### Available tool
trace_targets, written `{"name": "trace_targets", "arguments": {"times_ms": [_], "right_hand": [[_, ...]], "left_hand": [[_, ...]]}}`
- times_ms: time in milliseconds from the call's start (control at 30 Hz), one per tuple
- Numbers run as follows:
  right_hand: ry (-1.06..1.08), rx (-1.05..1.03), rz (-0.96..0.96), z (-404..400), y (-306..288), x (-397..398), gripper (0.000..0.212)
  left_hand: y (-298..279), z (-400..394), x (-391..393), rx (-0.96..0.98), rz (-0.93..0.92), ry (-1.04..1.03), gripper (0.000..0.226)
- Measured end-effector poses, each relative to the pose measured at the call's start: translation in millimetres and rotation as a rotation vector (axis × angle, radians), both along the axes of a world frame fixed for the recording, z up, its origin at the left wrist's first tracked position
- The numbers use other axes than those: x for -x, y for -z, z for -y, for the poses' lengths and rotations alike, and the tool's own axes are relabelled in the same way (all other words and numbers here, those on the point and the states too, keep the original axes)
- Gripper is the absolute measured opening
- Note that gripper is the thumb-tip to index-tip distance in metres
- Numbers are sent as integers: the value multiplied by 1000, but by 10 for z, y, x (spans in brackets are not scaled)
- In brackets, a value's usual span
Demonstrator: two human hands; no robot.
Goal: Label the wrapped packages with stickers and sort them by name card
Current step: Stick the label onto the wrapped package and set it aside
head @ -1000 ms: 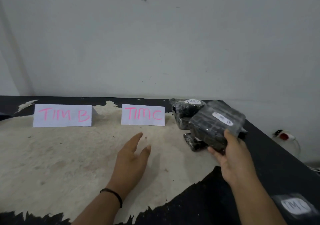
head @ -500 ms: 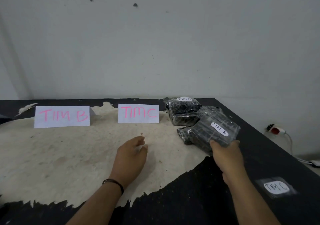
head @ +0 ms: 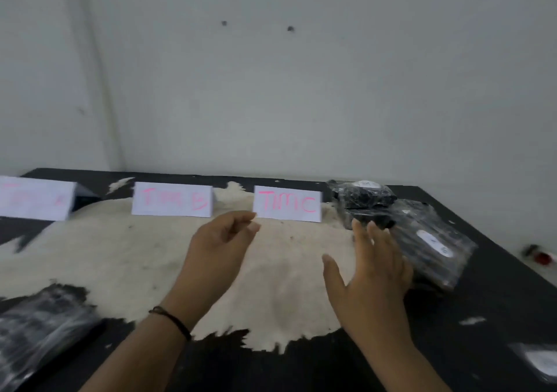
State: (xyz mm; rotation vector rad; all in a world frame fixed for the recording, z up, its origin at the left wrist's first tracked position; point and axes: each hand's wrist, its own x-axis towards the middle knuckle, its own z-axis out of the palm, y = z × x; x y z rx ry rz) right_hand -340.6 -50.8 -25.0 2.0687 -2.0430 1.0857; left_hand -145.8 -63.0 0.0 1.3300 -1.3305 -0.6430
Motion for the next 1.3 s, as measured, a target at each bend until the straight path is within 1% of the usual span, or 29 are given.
{"name": "trace_targets", "arguments": {"times_ms": [67,133,200,267,300,400,467,533,567,600,667,700,733,800,900,1000,1033,1067,1133,1200,1233,1300], "right_hand": [[-79,17,-40,13,23,-314,65],[-189,-4,-76,26,57,-642,70],[-303,-74,-130,52,97,-972,76],[-390,-88,-164,55,119,-1251,83],[-427,-98,-179,47,131,-1383,83],[-537,-153,-247,86,193,-1733,71],[-559,-178,-279,94,258,-1895,61],[-584,-181,-287,134,368,-1959,50],[-595,-180,-278,146,428,-1961,49],[-613,-194,-275,164,491,-1945,50],[-639,-156,-240,189,562,-1905,53],[-643,-124,-211,195,587,-1888,54],[-647,-119,-191,194,589,-1879,56],[-639,-129,-164,187,579,-1887,57],[-630,-115,-131,188,570,-1892,55],[-620,-117,-103,187,576,-1874,56],[-622,-124,-99,181,575,-1872,59],[-625,-133,-95,178,567,-1875,62],[-638,-161,-92,183,555,-1877,69],[-648,-182,-82,189,546,-1873,69],[-650,-187,-69,187,543,-1869,65],[-654,-200,-42,177,535,-1866,59]], "left_hand": [[-38,-168,-202,48,112,-76,12],[-16,-359,-438,91,215,-157,11],[18,-544,-695,97,281,-241,13],[58,-730,-939,88,338,-315,15],[82,-818,-1054,92,366,-351,15],[146,-1001,-1382,128,438,-459,13],[203,-1076,-1592,103,497,-513,13],[255,-1133,-1779,-6,553,-526,19],[290,-1153,-1866,-90,593,-517,27],[328,-1164,-1939,-201,640,-506,41],[386,-1168,-2052,-473,755,-465,73],[399,-1162,-2082,-584,783,-443,86],[399,-1155,-2095,-657,790,-430,94],[385,-1139,-2096,-723,789,-412,97],[353,-1117,-2099,-688,778,-418,91],[317,-1088,-2144,-675,694,-446,101],[304,-1084,-2158,-677,658,-458,98],[287,-1086,-2172,-672,626,-468,87],[241,-1095,-2209,-657,561,-471,58],[190,-1094,-2248,-631,449,-482,40],[180,-1088,-2276,-606,353,-490,31],[161,-1072,-2295,-542,85,-492,14]]}}
